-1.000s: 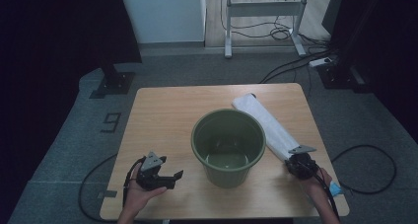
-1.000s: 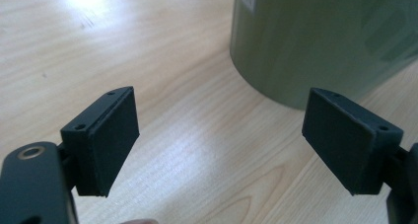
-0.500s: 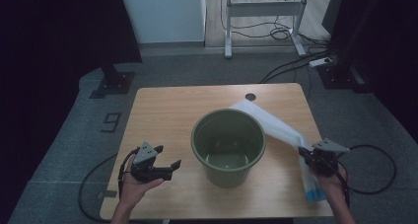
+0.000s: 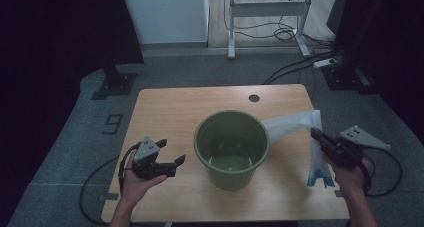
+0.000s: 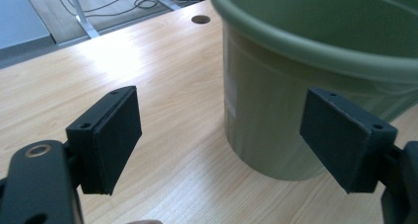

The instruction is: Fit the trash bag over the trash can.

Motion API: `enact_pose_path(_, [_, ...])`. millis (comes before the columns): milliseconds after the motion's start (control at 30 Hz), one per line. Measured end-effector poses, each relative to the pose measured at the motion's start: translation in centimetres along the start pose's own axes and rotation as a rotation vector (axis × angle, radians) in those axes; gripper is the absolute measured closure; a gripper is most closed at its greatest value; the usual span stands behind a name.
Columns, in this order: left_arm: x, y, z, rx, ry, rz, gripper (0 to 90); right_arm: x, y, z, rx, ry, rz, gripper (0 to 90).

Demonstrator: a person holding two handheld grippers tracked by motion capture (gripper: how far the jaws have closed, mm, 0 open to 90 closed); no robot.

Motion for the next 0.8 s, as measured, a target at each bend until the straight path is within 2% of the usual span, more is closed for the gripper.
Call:
enact_pose_path(67, [0.1,0.4,0.1,0.000,-0.001,-0.009,16.2,-0.3,1.1,0.3,0.029,0.015,-0.007,89.2])
enact_pose_path(100, [0.1,0.4,0.1,0.000,-0.001,-0.009,16.2,-0.3,1.1,0.3,0.029,0.015,-0.007,89.2])
enact_pose_path(133, [0.2,0.7,0.2,0.003,-0.003,-0.015,16.2,-0.7,2.4,0.7,0.061,0.031,-0.013,89.2])
enact_pose_path(267, [0.3,1.1,0.3,0.009,-0.004,-0.020,16.5,-1.5,4.0,1.2,0.101,0.056,-0.011,89.2])
enact_pose_path(433, [0.5,1.5,0.4,0.011,-0.006,-0.026,16.7,-2.4,4.8,1.5,0.116,0.089,-0.007,89.2])
enact_pose_path(800, [1.6,3.8,1.2,0.033,-0.031,-0.053,17.7,-5.4,7.8,2.9,0.172,0.171,0.035,89.2])
Point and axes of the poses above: each handheld gripper's, and its own axes: z roughly backward along the jaws, y roughly out of its top, x roughly to its right, the point moved 5 cm from there along -z, roughly forward along the jaws, and after that the axes turned 9 degrees about -z, right-handed, at the moved point
